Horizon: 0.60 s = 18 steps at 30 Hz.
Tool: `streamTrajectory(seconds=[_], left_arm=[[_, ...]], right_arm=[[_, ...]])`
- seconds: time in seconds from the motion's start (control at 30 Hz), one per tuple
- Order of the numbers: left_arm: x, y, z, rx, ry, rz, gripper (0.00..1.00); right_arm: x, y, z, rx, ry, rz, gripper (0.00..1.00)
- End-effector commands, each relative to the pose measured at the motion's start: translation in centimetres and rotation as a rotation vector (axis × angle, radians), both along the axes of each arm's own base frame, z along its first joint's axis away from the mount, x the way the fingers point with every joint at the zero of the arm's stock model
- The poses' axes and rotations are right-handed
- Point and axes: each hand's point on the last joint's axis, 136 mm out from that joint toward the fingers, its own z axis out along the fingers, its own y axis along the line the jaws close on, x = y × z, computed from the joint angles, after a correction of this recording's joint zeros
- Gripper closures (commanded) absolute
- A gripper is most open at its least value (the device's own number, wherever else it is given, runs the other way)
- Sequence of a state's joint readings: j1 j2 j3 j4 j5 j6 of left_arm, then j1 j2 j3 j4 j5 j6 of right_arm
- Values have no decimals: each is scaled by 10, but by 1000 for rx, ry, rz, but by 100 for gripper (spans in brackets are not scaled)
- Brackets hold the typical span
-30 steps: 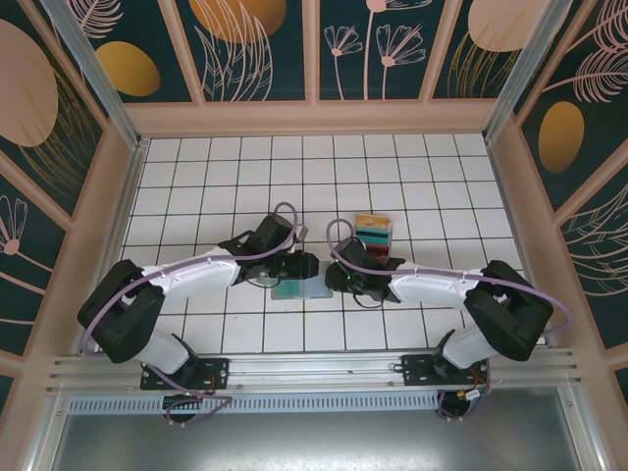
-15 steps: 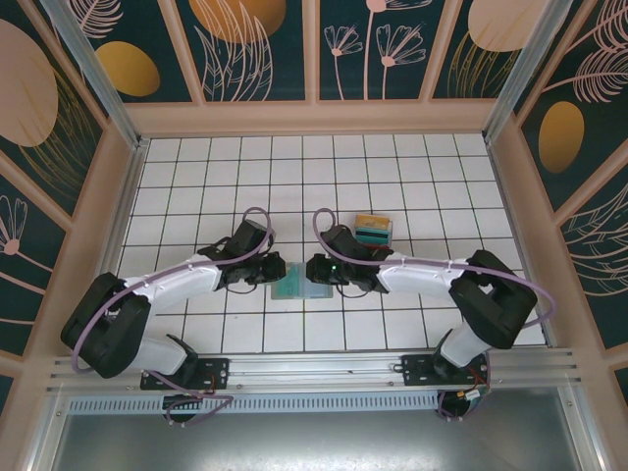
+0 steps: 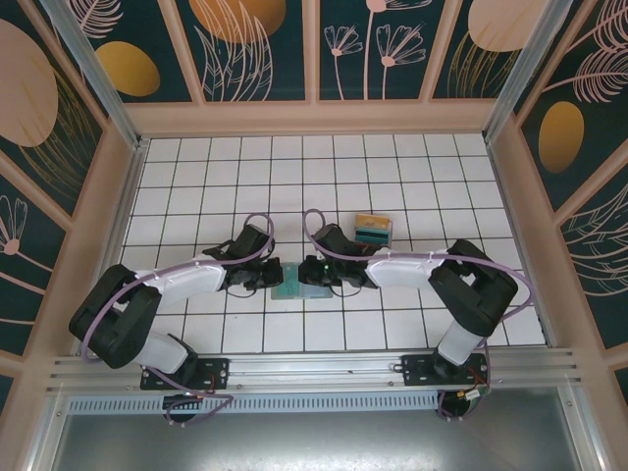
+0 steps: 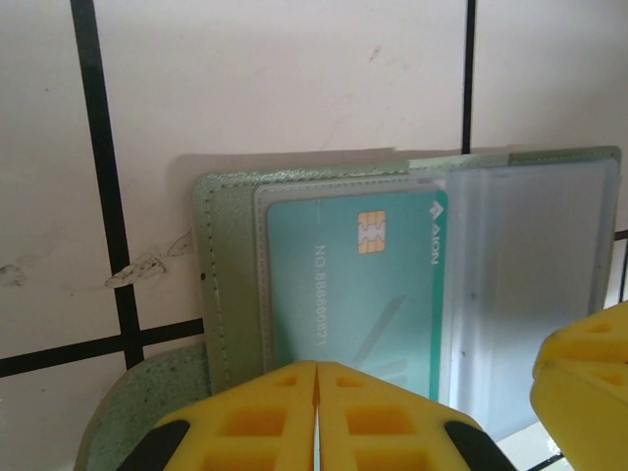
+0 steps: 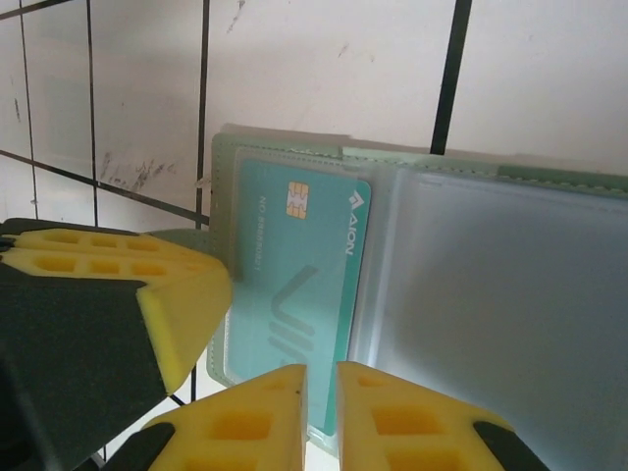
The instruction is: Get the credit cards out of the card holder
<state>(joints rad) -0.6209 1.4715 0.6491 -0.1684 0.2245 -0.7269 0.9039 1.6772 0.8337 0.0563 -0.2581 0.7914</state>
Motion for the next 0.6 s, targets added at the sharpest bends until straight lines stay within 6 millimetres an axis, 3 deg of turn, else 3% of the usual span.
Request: streamTrajectory(seconds=[0.0,0.1,0.57], left_arm=[[-7,3,-10,10,39,7,90],[-9,2,-14,4,52,6,90],[-14,-3,-17,-30,76,4,90]], right_arm=[[6,9,7,29,-1,7,80],[6,7,3,13,11,3,77],[3,0,-19,-4,105,-17,80]])
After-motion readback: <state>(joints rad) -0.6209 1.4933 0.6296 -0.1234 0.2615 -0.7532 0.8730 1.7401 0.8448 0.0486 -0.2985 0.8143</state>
